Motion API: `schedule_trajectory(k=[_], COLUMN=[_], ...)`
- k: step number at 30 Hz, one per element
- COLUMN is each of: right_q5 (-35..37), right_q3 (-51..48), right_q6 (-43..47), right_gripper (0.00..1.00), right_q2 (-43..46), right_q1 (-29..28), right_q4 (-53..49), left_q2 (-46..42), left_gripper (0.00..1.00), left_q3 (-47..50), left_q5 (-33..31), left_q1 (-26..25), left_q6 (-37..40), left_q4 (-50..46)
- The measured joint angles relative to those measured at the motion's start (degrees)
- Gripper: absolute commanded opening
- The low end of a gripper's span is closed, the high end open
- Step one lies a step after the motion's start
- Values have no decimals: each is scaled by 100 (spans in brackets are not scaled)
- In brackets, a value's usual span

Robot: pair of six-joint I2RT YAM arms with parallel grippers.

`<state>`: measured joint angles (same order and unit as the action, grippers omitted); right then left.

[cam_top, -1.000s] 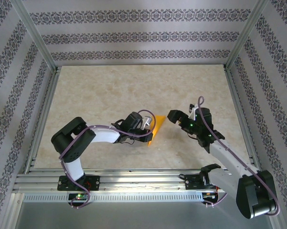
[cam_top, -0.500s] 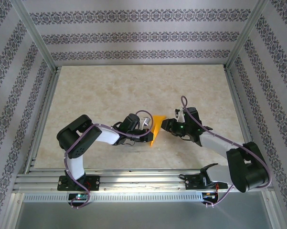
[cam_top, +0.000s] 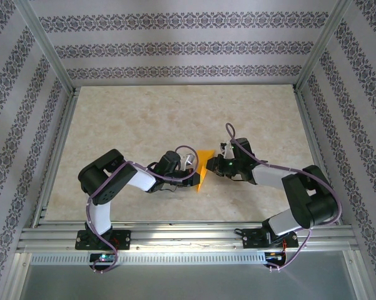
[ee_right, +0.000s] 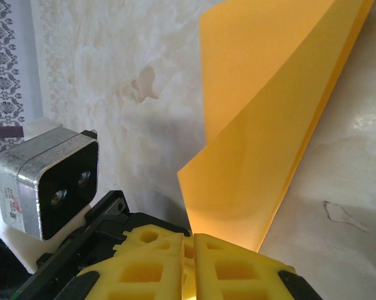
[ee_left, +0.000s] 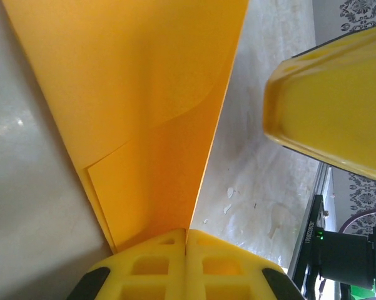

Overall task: Fold a paper plane with a square sheet of paper (pick it up from the middle)
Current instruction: Fold the wing for the fifth time at the center of the table.

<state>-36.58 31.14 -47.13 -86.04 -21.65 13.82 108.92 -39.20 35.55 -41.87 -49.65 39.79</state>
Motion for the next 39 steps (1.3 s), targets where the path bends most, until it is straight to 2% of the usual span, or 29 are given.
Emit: schedule_trajectory(k=[19, 39], right_q5=[-363, -691], right_q3=[116, 562], right_q6=[-111, -109], right_gripper=[12, 12], right_q2=[-584, -1316], right_q1=[0, -37], right_q4=[728, 966], left_q2=[-22, -48], left_gripper=[0, 0], left_q3=[588, 693], left_q5=[-151, -280], left_q1=[151, 227], left_q6=[-785, -1226], left_q4=[1032, 1126])
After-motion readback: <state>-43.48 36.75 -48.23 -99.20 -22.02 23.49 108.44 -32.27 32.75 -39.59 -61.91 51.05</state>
